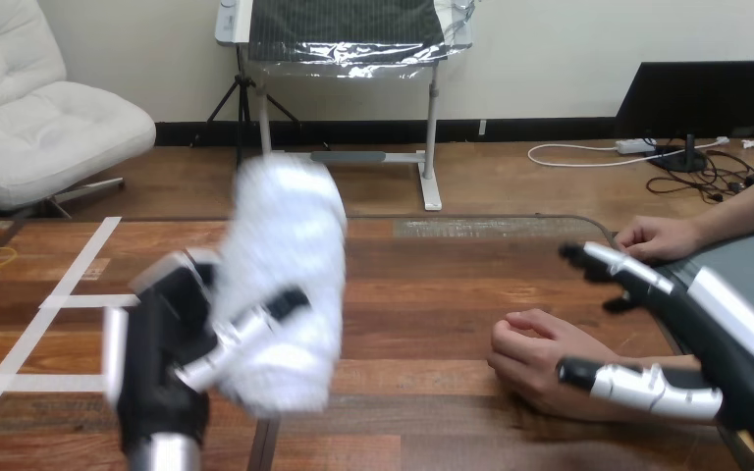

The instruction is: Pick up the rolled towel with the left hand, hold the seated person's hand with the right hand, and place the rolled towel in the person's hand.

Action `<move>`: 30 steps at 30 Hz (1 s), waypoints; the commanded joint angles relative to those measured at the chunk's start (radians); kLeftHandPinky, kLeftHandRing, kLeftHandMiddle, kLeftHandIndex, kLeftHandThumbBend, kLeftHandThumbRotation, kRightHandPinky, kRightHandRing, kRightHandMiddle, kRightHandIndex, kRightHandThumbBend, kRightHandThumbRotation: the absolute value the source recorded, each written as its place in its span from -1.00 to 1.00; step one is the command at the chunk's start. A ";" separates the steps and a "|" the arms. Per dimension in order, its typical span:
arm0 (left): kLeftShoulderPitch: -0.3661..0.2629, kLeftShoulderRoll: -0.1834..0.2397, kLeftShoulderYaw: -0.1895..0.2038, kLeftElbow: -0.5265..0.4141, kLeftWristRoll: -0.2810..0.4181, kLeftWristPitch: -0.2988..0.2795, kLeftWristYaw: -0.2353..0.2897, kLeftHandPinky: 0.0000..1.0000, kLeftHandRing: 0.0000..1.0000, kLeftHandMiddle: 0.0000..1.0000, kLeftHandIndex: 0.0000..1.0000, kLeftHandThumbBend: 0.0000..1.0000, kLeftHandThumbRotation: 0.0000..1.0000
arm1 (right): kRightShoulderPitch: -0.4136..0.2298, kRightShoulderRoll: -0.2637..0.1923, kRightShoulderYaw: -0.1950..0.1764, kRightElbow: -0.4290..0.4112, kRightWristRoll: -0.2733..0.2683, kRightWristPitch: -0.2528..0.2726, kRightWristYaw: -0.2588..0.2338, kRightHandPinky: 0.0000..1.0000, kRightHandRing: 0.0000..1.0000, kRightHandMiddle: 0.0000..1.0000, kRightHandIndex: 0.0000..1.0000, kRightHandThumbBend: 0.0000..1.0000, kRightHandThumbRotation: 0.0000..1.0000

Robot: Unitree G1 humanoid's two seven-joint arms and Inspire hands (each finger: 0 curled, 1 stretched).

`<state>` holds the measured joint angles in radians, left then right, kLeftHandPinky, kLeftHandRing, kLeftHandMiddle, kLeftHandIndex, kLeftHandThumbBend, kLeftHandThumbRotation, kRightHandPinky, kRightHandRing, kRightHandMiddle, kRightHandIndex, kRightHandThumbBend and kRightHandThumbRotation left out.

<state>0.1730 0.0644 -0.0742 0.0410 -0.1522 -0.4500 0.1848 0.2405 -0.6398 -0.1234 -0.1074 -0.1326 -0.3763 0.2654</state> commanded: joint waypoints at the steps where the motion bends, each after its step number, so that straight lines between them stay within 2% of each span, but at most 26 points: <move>1: -0.193 -0.044 0.060 -0.178 -0.036 -0.183 -0.027 -0.63 -0.52 -0.38 -0.28 -0.11 -1.00 | -0.162 -0.047 -0.085 -0.010 -0.010 0.002 -0.031 0.58 0.81 0.85 0.86 0.79 0.47; 13: -0.226 -0.061 0.086 -0.147 -0.062 -0.231 -0.065 -0.63 -0.51 -0.38 -0.28 -0.13 -1.00 | -0.183 -0.041 -0.102 -0.022 -0.067 0.048 -0.027 0.67 0.87 0.89 0.90 0.82 0.46; 24: -0.240 -0.083 0.111 -0.157 -0.066 -0.215 -0.083 -0.64 -0.52 -0.38 -0.28 -0.05 -1.00 | -0.212 -0.046 -0.102 0.014 -0.166 0.030 -0.048 0.64 0.86 0.89 0.91 0.83 0.50; 30: -0.246 -0.087 0.122 -0.152 -0.071 -0.219 -0.102 -0.65 -0.53 -0.38 -0.29 -0.06 -1.00 | -0.227 -0.056 -0.091 0.039 -0.183 0.021 -0.045 0.65 0.84 0.86 0.89 0.86 0.47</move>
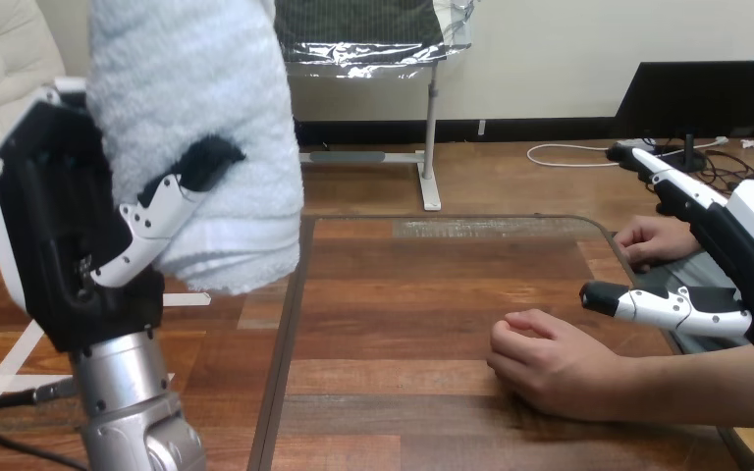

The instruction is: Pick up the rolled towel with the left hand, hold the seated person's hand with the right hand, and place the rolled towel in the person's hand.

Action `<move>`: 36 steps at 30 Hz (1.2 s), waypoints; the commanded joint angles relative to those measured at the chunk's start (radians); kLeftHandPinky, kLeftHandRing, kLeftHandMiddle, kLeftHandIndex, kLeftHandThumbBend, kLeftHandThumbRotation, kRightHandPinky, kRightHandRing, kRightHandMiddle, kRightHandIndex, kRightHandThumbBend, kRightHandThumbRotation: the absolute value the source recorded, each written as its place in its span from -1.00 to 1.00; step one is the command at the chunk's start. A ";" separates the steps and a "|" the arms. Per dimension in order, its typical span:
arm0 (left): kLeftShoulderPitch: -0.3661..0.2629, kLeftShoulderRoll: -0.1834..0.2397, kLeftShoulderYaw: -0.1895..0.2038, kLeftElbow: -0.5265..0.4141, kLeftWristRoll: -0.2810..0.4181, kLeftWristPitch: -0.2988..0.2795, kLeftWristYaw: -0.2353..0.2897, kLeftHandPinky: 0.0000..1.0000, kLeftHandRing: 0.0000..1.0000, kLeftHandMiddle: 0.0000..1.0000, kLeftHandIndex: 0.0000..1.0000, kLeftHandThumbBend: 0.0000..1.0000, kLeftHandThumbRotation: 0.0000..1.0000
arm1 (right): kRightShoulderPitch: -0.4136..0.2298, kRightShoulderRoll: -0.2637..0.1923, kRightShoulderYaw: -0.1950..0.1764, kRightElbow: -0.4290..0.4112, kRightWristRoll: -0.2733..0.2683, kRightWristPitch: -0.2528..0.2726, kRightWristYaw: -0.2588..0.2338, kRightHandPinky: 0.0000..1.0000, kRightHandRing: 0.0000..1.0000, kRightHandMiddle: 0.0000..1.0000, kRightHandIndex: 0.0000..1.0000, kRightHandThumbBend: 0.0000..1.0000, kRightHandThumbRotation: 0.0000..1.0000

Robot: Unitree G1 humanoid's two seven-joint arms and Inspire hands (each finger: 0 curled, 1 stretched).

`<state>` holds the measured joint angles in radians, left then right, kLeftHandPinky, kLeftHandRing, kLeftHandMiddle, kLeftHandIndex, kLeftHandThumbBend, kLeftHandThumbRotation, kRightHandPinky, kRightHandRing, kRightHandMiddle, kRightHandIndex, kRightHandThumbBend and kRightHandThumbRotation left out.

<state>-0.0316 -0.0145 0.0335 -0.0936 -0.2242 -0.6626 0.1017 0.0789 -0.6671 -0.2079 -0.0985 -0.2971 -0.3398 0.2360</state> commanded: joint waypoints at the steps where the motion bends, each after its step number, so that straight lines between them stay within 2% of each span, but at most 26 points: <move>1: -0.042 -0.010 0.016 -0.016 -0.001 -0.007 -0.022 -0.65 -0.53 -0.38 -0.29 -0.06 -1.00 | -0.068 -0.032 -0.004 0.035 -0.022 -0.018 -0.014 0.66 0.84 0.86 0.89 0.86 0.46; 16: -0.044 -0.027 0.032 0.000 -0.022 -0.012 -0.064 -0.64 -0.51 -0.37 -0.27 -0.01 -1.00 | -0.102 -0.068 0.040 0.096 -0.084 -0.026 0.032 0.78 0.82 0.85 0.86 0.90 0.27; 23: -0.044 -0.029 0.038 0.012 -0.027 -0.020 -0.084 -0.62 -0.50 -0.36 -0.26 -0.01 -1.00 | -0.115 -0.081 0.063 0.134 -0.092 -0.041 0.051 0.73 0.78 0.80 0.82 0.92 0.12; 36: -0.045 -0.032 0.049 0.040 -0.040 -0.039 -0.122 -0.60 -0.48 -0.33 -0.24 0.03 -1.00 | -0.137 -0.103 0.108 0.194 -0.106 -0.025 0.105 0.74 0.75 0.77 0.78 1.00 -0.03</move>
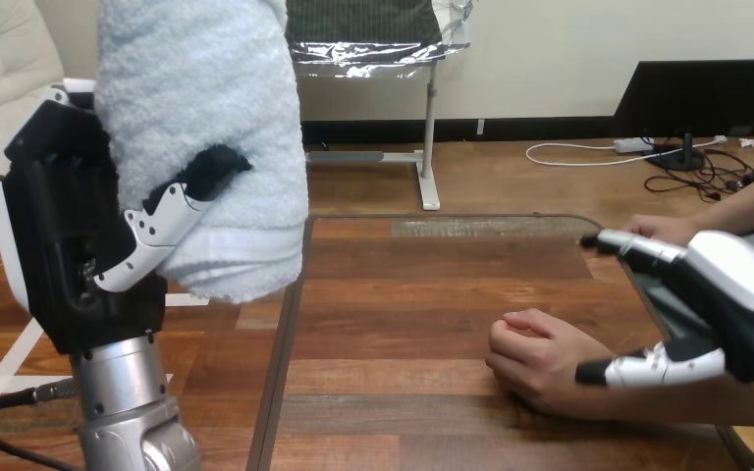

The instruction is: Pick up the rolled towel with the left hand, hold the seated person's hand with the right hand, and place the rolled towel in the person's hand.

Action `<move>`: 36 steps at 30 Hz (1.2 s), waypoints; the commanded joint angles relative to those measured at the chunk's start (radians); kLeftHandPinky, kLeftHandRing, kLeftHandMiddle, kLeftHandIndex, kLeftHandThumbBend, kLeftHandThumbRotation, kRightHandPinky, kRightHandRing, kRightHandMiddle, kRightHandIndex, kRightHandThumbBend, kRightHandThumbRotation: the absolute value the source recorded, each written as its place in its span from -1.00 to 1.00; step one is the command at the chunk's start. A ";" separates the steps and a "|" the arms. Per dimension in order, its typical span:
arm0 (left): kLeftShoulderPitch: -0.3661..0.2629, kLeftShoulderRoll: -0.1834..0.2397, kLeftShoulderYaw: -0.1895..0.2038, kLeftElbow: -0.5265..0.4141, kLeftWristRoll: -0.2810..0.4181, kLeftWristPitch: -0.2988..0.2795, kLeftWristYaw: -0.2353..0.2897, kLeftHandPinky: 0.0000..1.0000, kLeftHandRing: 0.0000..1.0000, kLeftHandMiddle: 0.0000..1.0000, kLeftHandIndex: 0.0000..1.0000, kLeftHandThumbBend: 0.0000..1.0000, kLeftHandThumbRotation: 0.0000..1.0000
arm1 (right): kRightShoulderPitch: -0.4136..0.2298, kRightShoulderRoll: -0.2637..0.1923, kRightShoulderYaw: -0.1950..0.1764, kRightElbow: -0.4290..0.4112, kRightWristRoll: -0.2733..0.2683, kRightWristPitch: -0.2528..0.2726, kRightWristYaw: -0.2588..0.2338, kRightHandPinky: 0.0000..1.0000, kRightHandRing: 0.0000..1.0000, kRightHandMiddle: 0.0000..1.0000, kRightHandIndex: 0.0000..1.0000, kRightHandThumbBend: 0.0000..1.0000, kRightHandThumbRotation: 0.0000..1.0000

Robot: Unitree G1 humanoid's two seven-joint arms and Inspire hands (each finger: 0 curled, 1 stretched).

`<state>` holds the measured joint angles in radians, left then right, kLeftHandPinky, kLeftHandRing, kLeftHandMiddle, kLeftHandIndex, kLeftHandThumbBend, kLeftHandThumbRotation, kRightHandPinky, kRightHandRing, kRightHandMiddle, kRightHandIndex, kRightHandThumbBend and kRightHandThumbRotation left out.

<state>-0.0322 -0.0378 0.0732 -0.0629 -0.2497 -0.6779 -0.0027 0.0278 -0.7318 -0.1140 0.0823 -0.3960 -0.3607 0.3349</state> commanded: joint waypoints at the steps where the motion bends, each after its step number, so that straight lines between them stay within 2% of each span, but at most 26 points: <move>1: -0.044 -0.010 0.010 0.009 -0.015 -0.023 -0.020 -0.60 -0.48 -0.33 -0.24 0.03 -1.00 | -0.087 -0.041 0.018 0.017 -0.011 -0.002 0.010 0.74 0.75 0.77 0.78 1.00 -0.03; 20: -0.038 -0.019 0.017 0.027 -0.033 -0.031 -0.064 -0.57 -0.45 -0.31 -0.23 0.06 -1.00 | -0.109 -0.064 0.078 0.107 -0.056 -0.028 0.018 0.66 0.68 0.71 0.71 1.00 -0.05; 36: -0.030 -0.024 0.023 0.019 -0.026 -0.024 -0.069 -0.55 -0.45 -0.32 -0.22 0.11 -1.00 | -0.124 -0.084 0.108 0.170 -0.106 -0.034 0.000 0.66 0.67 0.70 0.70 1.00 -0.10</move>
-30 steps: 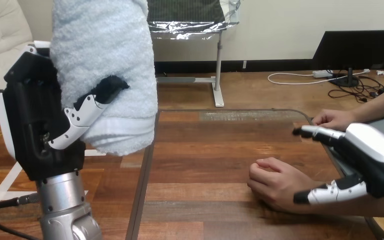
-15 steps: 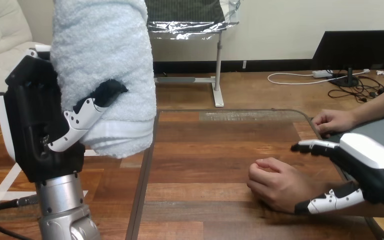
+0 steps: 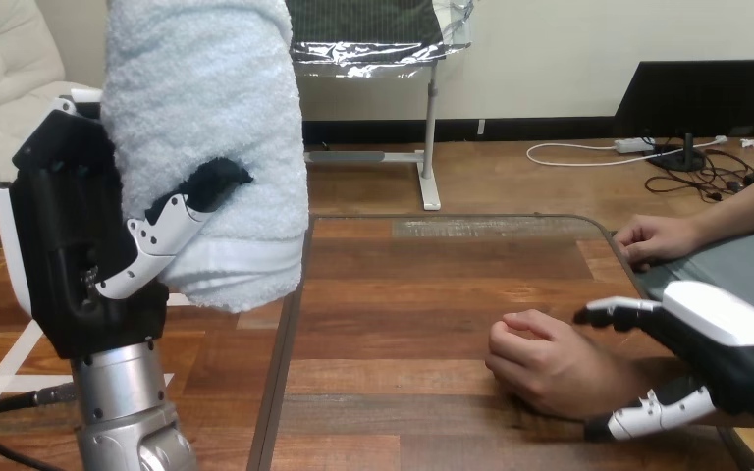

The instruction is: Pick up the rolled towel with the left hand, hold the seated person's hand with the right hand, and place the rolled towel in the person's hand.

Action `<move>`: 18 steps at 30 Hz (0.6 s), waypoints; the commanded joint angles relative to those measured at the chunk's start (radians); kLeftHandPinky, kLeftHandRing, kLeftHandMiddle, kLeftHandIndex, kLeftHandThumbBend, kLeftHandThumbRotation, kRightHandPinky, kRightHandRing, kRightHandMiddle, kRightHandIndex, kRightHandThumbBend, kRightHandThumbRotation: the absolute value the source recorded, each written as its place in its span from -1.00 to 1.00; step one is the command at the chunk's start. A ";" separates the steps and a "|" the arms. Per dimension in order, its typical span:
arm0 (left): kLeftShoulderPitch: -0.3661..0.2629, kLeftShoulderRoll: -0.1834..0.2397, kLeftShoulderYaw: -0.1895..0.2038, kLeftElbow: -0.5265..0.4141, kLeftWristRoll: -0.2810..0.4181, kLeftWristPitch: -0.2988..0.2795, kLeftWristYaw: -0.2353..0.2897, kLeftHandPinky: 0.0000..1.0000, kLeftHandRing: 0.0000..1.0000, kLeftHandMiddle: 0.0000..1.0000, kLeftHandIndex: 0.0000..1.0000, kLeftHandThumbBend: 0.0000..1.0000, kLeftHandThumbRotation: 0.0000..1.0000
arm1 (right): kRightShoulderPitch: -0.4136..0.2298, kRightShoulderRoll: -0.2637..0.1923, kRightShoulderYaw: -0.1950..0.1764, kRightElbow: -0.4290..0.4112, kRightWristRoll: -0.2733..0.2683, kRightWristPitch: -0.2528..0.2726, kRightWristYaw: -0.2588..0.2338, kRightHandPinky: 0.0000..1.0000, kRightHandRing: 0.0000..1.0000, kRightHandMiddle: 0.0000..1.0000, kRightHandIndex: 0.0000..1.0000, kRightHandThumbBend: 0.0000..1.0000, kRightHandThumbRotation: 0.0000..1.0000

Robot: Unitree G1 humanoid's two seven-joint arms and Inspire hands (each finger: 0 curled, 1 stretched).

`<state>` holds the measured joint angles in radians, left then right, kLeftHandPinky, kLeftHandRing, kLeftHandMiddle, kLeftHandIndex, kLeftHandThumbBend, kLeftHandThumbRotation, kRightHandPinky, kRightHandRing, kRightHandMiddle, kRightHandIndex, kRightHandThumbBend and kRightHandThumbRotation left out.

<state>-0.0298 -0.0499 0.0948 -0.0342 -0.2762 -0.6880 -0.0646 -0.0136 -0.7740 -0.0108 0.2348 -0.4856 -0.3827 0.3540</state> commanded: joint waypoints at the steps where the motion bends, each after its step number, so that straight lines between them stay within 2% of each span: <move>1: -0.032 -0.013 0.001 -0.011 -0.001 -0.012 -0.008 -0.56 -0.45 -0.32 -0.22 0.11 -1.00 | -0.084 -0.044 0.006 0.021 -0.019 -0.012 -0.021 0.66 0.67 0.70 0.70 1.00 -0.09; 18: -0.020 -0.018 -0.003 -0.021 -0.015 0.002 -0.015 -0.58 -0.47 -0.33 -0.23 0.09 -1.00 | -0.111 -0.059 0.016 0.075 -0.085 -0.014 -0.059 0.65 0.66 0.68 0.69 1.00 -0.15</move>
<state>-0.0166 -0.0554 0.0933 -0.0344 -0.2867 -0.6864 -0.0759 -0.0450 -0.7912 -0.0031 0.2875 -0.5529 -0.3949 0.3325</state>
